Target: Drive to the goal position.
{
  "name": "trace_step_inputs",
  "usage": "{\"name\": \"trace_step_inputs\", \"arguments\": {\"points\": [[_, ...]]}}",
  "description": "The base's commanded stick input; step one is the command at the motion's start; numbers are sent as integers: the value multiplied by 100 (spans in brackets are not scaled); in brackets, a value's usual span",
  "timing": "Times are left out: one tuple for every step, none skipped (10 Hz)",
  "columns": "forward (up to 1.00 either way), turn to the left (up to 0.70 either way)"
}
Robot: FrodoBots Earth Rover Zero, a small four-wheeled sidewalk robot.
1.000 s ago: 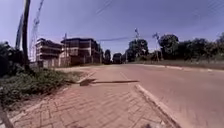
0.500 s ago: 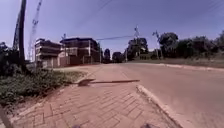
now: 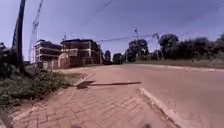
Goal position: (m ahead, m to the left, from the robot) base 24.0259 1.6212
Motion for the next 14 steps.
{"name": "trace_step_inputs", "arguments": {"points": [[30, 0], [30, 0], [30, 0], [30, 0], [30, 0], [30, 0], [30, 0], [30, 0], [30, 0], [30, 0], [30, 0], [30, 0], [30, 0], [30, 0]]}}
